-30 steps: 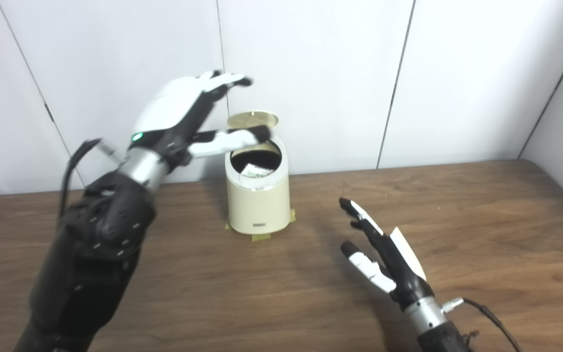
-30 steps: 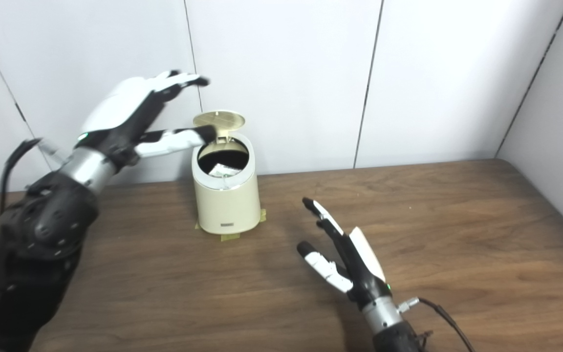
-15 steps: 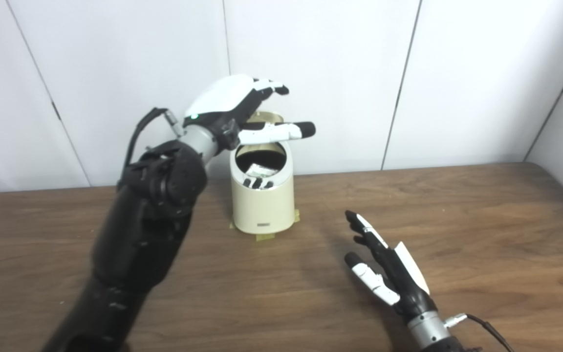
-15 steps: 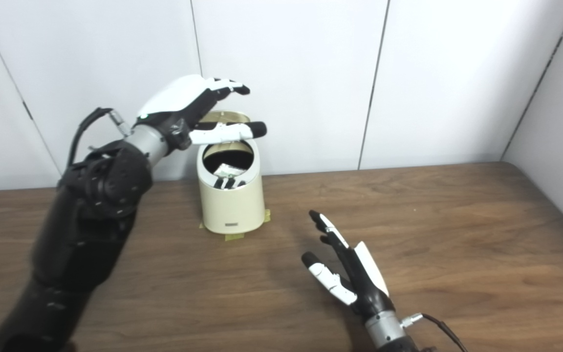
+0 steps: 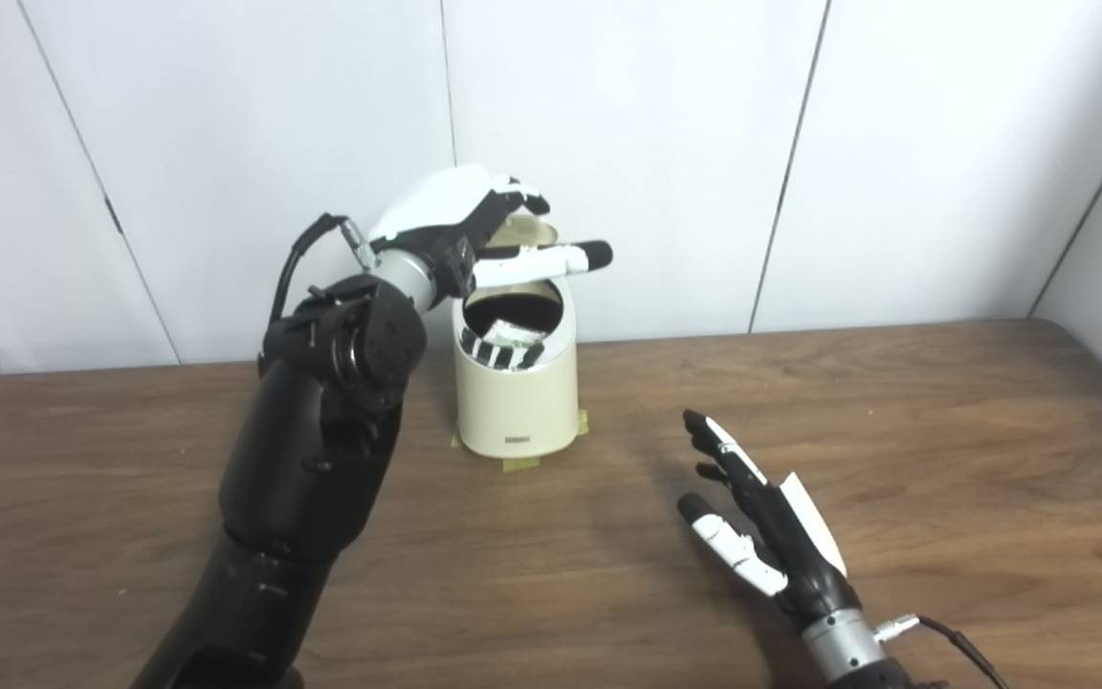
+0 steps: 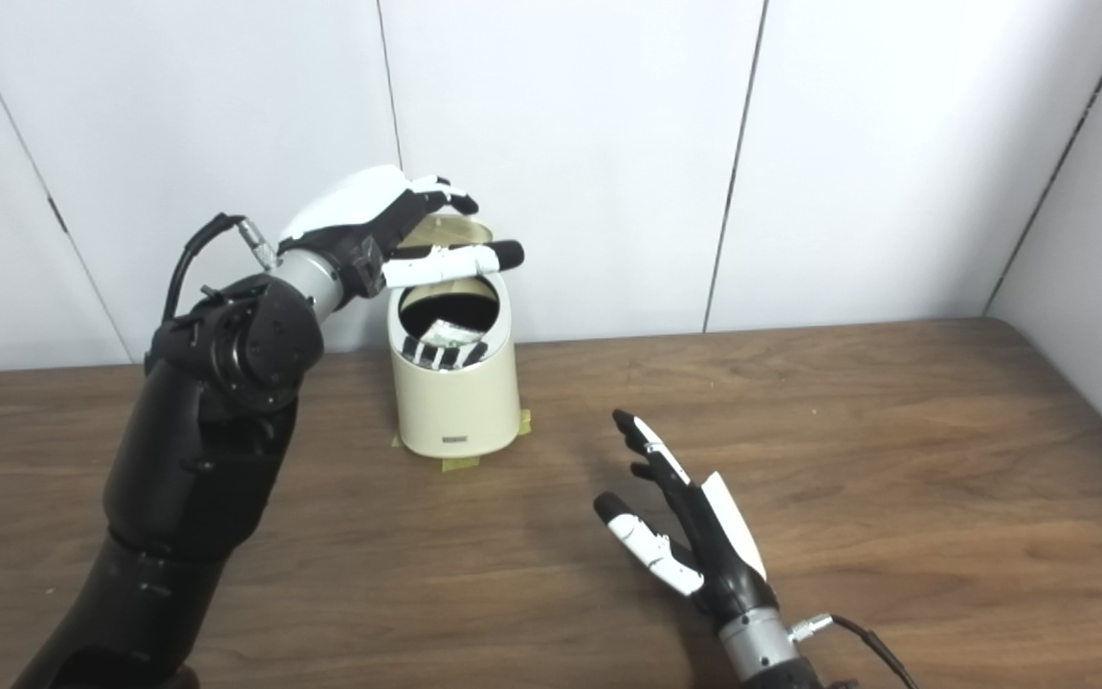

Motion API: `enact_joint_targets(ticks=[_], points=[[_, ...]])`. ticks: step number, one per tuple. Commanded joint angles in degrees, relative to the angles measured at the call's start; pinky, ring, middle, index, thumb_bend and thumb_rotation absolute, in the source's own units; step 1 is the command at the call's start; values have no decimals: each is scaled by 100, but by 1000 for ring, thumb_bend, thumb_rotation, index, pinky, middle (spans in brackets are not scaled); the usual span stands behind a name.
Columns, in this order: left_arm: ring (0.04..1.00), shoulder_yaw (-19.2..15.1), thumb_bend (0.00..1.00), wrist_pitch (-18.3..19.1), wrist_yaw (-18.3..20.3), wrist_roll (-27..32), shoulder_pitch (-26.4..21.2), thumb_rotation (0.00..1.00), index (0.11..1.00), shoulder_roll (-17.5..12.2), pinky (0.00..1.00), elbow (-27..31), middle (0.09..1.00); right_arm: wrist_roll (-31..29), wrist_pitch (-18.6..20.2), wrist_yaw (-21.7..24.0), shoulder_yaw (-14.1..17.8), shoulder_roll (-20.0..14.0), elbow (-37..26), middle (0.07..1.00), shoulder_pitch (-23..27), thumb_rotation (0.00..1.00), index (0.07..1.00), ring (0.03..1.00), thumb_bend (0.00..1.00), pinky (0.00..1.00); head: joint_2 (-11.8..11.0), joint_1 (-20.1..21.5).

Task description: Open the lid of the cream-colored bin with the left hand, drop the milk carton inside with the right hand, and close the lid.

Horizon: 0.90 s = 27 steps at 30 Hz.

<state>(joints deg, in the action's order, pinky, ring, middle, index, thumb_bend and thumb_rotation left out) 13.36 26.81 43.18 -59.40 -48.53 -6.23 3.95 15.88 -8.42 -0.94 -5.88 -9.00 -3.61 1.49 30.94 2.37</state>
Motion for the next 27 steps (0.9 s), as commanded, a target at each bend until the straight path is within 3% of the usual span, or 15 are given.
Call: enact_joint_targets(ticks=[1,17,26,27], points=[[1000,-45,948,8,-133,-116,-229,994,870,15,1000,46,967,-64,-155,3,42,-5,73,930,63,829,931,916,415,836,7,2],[1000,41,922,4,-407,-30,-144,1000,939,0,1000,-21,998,-142,-197,108,-28,-3,97,942,28,779,930,914,434,826,-25,26],[997,136,901,-43,-669,269,-109,992,886,-88,1000,-51,913,-58,-175,85,-30,-14,119,934,41,757,920,911,440,826,-34,28],[988,159,893,-61,-704,306,-103,989,874,-103,1000,-52,869,-51,-177,82,-30,-16,126,935,44,755,920,911,446,825,-42,44]])
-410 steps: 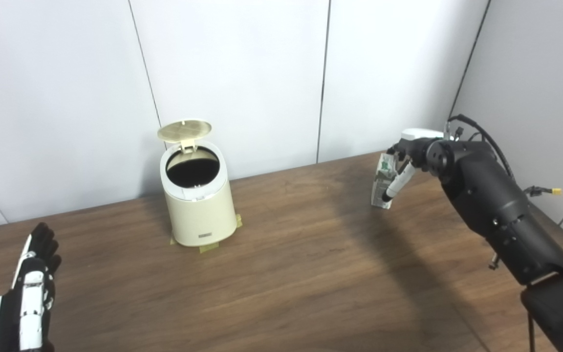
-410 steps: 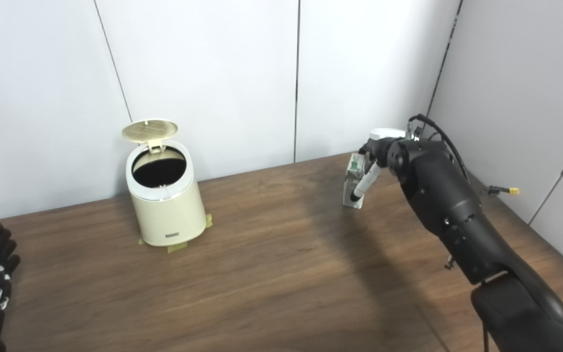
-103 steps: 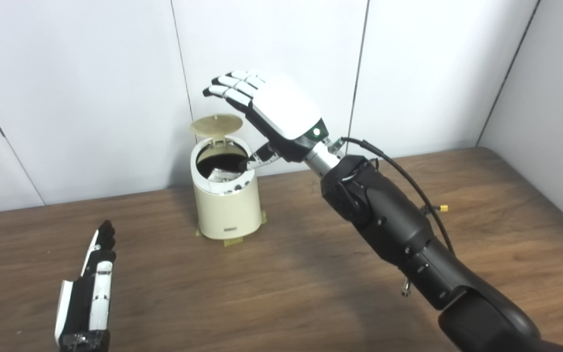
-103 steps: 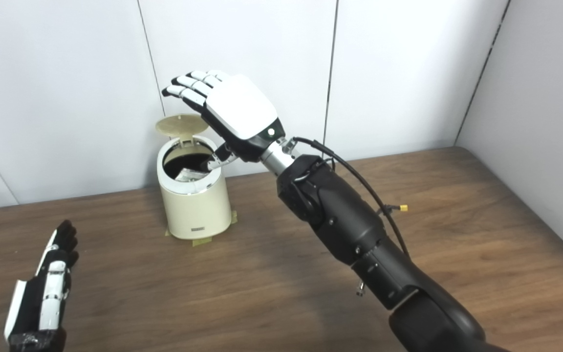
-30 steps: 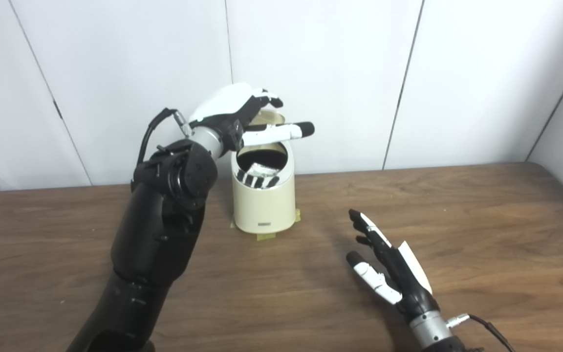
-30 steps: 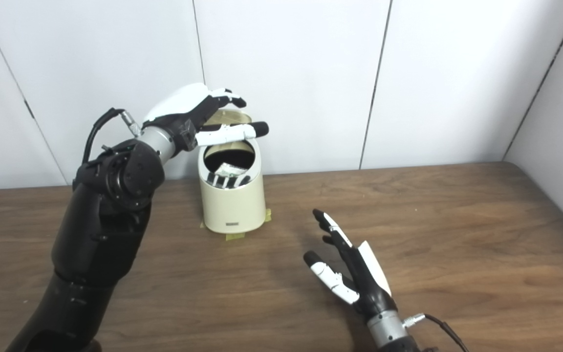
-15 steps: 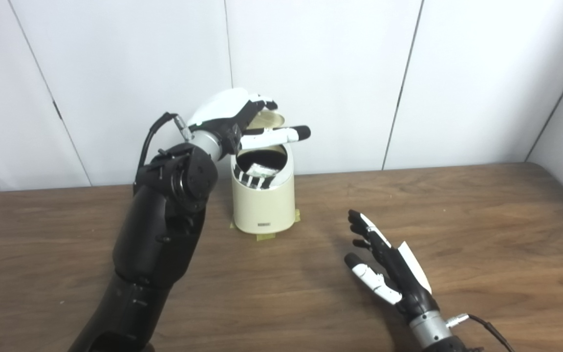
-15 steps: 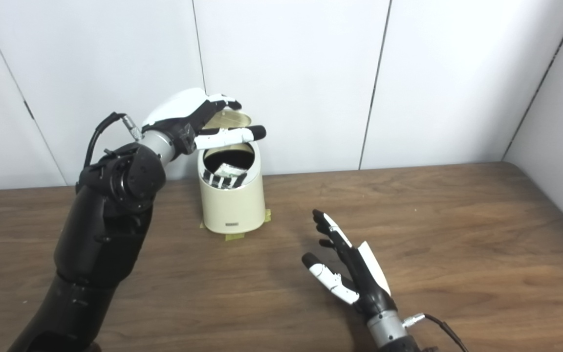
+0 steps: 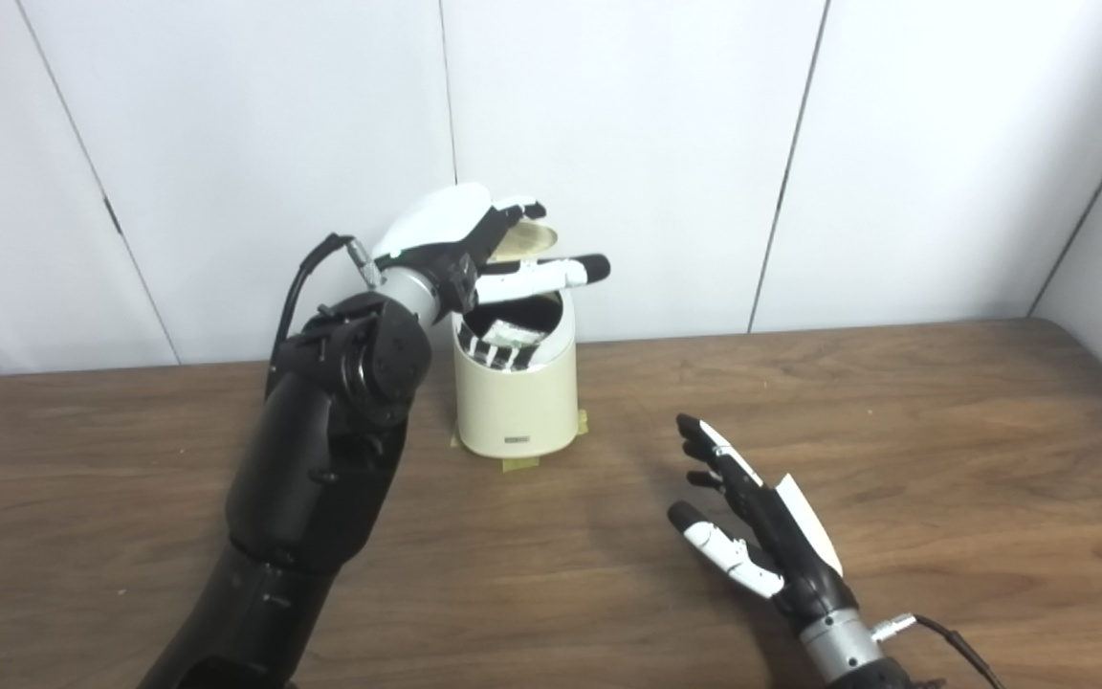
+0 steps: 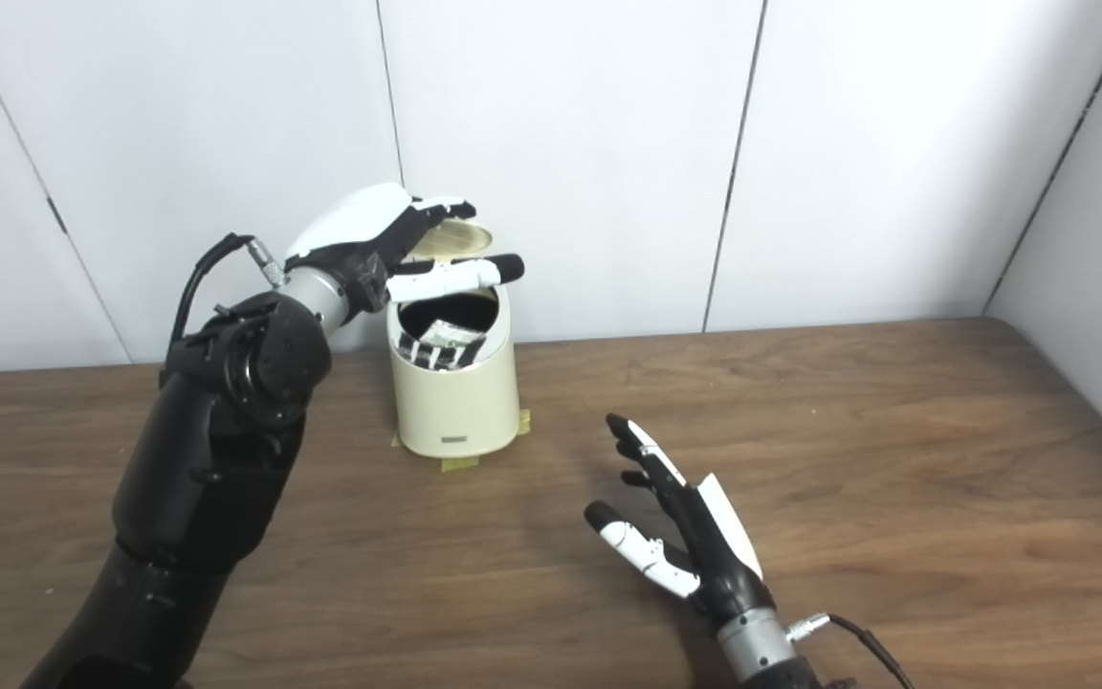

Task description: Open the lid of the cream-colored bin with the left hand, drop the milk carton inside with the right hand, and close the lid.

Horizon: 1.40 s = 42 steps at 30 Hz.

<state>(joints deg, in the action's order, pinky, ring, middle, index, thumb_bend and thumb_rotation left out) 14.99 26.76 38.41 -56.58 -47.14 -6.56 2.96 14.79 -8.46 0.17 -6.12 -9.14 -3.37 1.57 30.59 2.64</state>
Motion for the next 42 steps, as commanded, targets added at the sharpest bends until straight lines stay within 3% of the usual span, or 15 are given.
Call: enact_joint_targets(ticks=[1,6,14,34,42], points=[[986,19,890,-60,-255,53,-236,987,869,-81,1000,51,863,59,-199,-36,-5,-2,114,934,39,754,920,911,448,826,-7,18],[990,31,862,12,-192,-112,-216,966,867,-31,1000,60,893,14,-273,-32,4,-6,149,936,43,744,922,911,447,833,-12,11],[926,156,852,14,245,-593,-197,984,816,-47,1000,154,834,15,-199,-31,10,16,99,927,35,729,916,903,456,817,7,14],[948,192,866,11,632,-788,553,976,831,89,1000,534,858,90,83,-18,26,23,-199,921,-38,731,931,899,459,814,142,4],[912,365,880,-9,333,-705,1047,1000,830,26,1000,436,844,35,43,9,40,9,-221,922,-51,713,934,905,446,826,165,31]])
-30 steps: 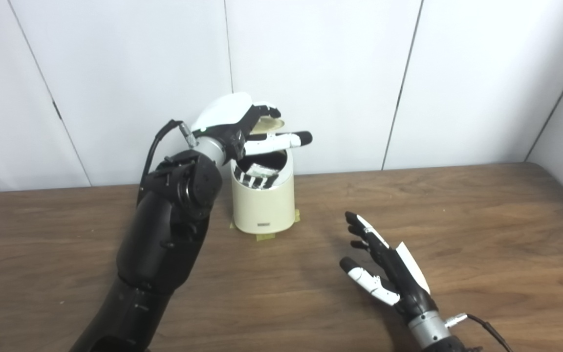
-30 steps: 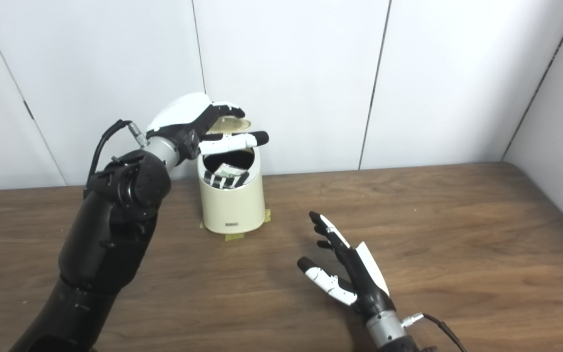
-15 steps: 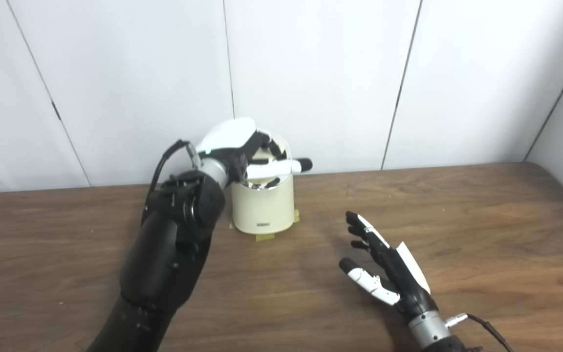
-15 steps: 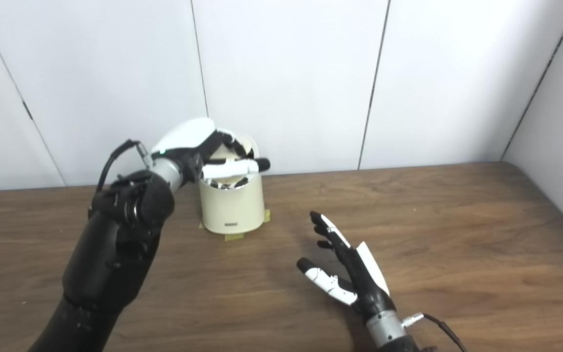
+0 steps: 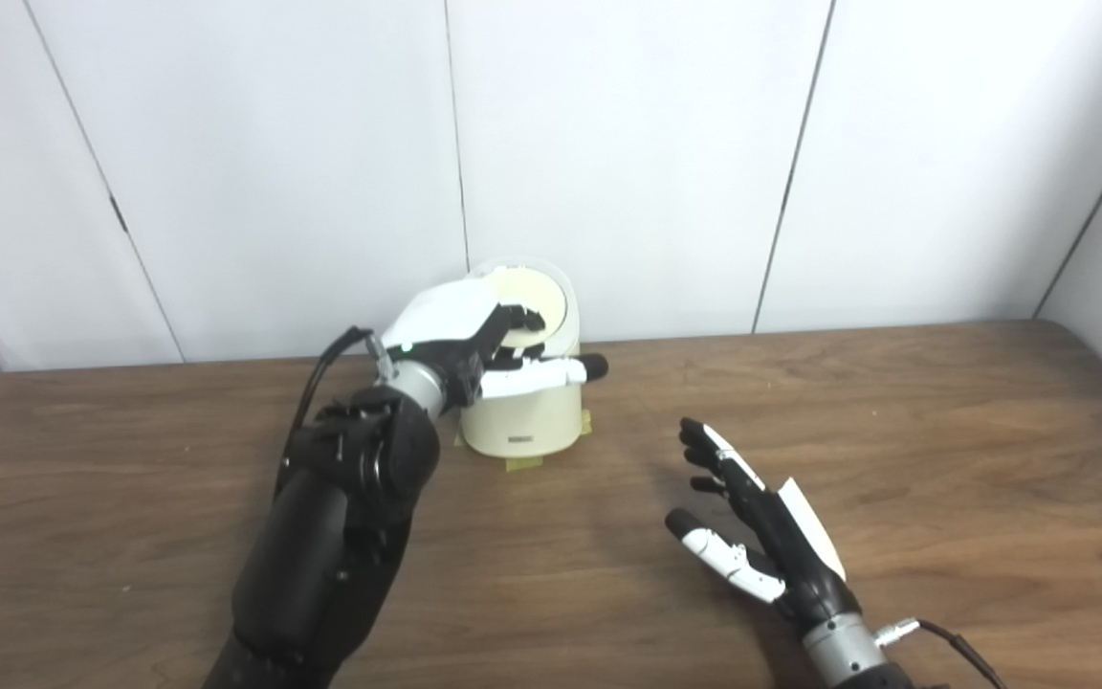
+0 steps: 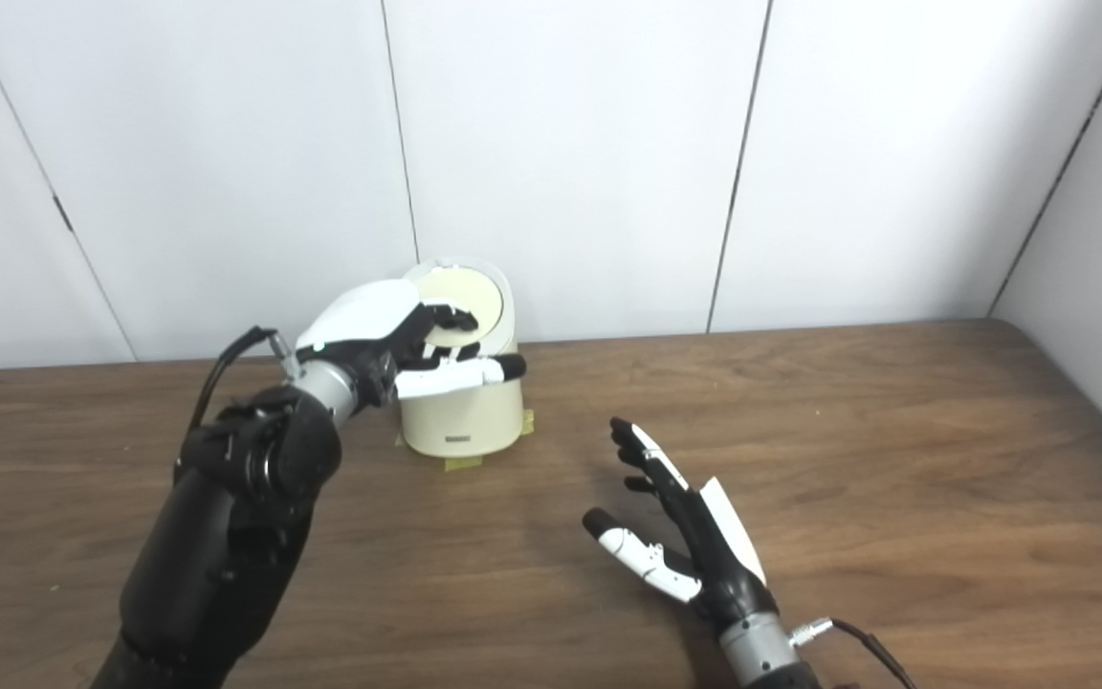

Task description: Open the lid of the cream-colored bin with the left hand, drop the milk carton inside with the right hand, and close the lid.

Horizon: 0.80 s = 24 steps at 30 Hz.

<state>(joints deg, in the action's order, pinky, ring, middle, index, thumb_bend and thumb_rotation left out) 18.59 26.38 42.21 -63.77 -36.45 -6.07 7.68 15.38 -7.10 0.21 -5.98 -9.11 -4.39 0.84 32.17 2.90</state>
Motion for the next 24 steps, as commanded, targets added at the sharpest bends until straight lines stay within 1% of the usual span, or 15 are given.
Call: enact_joint_targets(ticks=[1,4,6,10,14,18,19,20,21,24], points=[[907,-10,878,34,-116,62,42,992,832,-9,1000,-76,841,-36,-101,6,29,7,-118,923,21,706,934,906,438,827,15,7],[893,10,860,13,-278,207,165,975,812,-31,1000,-190,830,-45,-105,-5,35,18,-125,921,16,691,933,907,433,834,20,10],[895,53,867,5,-326,247,194,979,824,-66,1000,-246,831,-15,-64,3,28,11,-148,922,11,709,935,909,439,837,20,10],[898,86,886,27,-354,282,235,987,849,-96,1000,-286,847,-31,-69,6,29,16,-159,924,7,706,936,911,441,838,28,5],[901,138,899,24,-357,350,229,999,851,-147,1000,-325,856,-30,-120,-8,26,18,-119,926,17,707,933,910,448,834,27,15],[902,146,894,23,-427,405,232,995,856,-161,1000,-296,856,-19,-84,-3,22,25,-140,928,16,712,936,913,453,840,22,14],[902,131,884,4,-510,450,244,987,855,-155,1000,-274,850,-23,-97,-7,23,25,-132,927,17,710,936,913,454,840,25,13],[902,81,867,-68,-677,569,273,969,842,-133,1000,-245,842,-34,-100,-6,26,28,-133,927,16,706,935,914,453,842,29,14],[911,18,837,-161,-891,707,307,943,849,-98,1000,-229,856,-30,-96,-8,26,28,-137,926,14,705,935,912,457,838,29,14],[952,-218,735,-681,-1840,1230,456,843,885,53,1000,-253,890,12,-38,-6,19,30,-187,923,9,719,937,910,469,836,37,29]])
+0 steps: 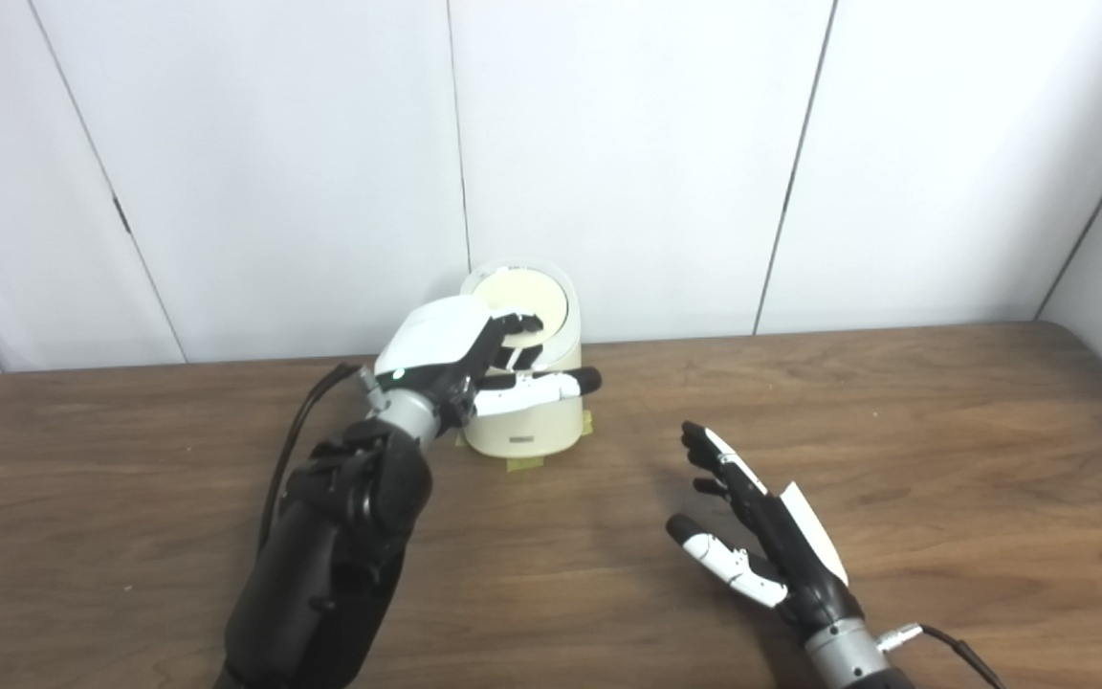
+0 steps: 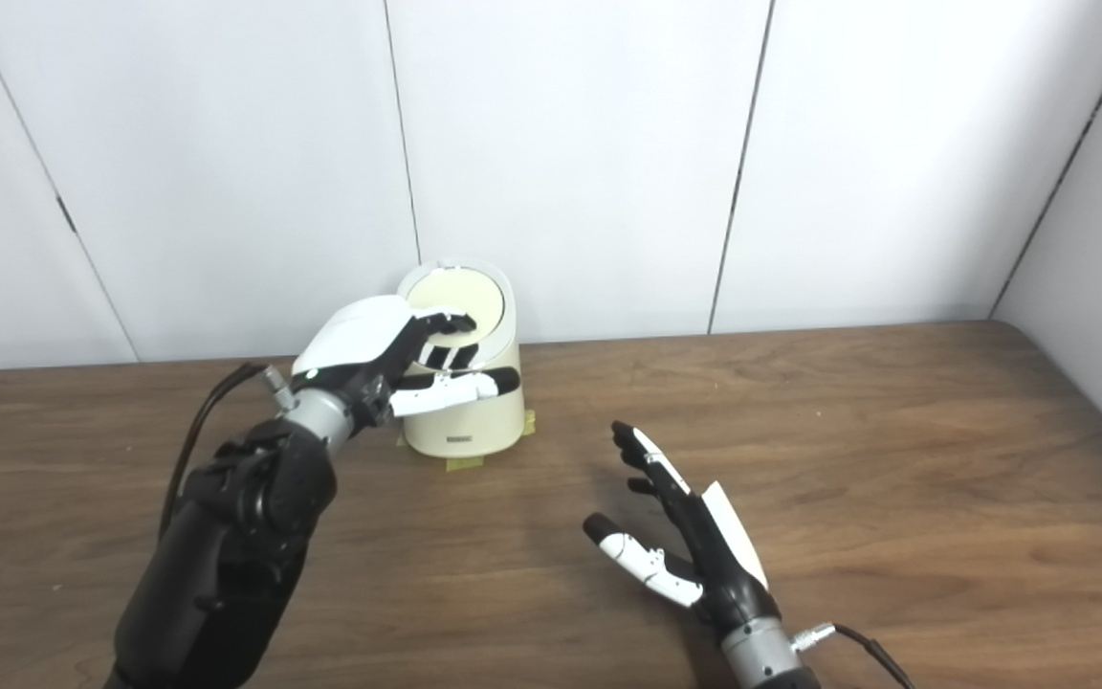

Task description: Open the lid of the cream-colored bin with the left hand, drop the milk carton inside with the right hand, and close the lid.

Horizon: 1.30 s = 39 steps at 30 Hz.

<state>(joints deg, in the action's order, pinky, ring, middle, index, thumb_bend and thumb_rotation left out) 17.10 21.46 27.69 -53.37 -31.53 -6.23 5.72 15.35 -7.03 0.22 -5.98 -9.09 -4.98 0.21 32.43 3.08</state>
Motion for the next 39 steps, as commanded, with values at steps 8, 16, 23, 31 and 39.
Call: enact_joint_targets(ticks=[8,16,23,31,39], points=[[998,-267,606,-1406,-2132,887,195,865,976,222,928,-359,972,-6,35,24,23,31,-193,927,48,712,942,917,476,853,19,12],[974,-543,490,-2340,-2890,1799,531,945,976,279,829,-302,981,-137,-7,32,44,55,-145,925,44,698,938,917,468,854,32,23],[898,-957,234,-3248,-3170,2972,1336,1000,897,327,815,-256,907,-224,-29,-78,95,206,-159,917,35,604,909,903,257,826,31,66],[881,-1332,213,-3753,-3033,4048,2170,1000,880,229,776,128,904,-54,-249,-386,242,290,-78,867,64,776,850,857,180,767,31,59],[885,-1472,232,-3795,-2759,4789,2938,971,879,71,823,41,889,50,-284,-414,250,261,-41,853,91,727,844,843,184,748,41,114]])
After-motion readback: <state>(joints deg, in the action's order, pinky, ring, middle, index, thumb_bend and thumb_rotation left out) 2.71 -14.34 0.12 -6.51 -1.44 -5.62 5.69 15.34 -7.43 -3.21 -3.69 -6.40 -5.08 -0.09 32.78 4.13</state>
